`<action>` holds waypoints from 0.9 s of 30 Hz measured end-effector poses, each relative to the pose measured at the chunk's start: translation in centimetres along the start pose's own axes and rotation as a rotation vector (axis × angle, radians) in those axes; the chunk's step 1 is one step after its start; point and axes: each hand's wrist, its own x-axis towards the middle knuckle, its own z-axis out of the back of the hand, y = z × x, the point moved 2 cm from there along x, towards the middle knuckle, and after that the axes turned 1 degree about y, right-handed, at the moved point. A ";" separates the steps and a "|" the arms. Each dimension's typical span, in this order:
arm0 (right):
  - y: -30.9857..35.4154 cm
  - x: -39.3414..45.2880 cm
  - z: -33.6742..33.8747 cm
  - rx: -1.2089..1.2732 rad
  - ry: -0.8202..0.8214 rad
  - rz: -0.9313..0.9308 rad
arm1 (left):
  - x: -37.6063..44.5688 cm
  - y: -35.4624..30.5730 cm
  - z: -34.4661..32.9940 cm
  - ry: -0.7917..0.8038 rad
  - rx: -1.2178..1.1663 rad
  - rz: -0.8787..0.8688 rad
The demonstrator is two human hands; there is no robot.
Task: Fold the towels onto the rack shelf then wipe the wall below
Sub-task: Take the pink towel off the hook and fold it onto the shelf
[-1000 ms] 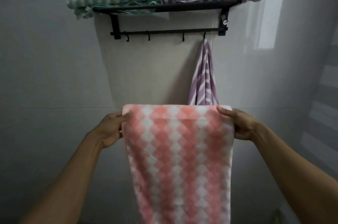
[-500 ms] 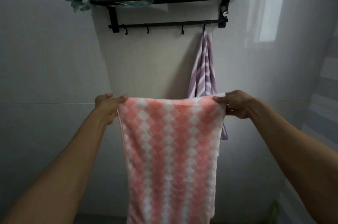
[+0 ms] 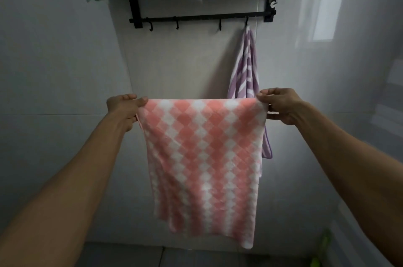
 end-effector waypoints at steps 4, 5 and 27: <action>0.3 -0.1 -0.1 -0.023 -0.022 -0.008 | 0.3 0.0 0.1 0.014 0.078 -0.004; 0.4 -0.1 -0.1 -0.024 -0.018 -0.008 | 0.4 0.0 0.1 0.030 0.098 -0.008; 0.7 -0.7 1.9 -0.267 0.112 -0.132 | 0.5 -0.2 0.2 0.212 0.337 -0.057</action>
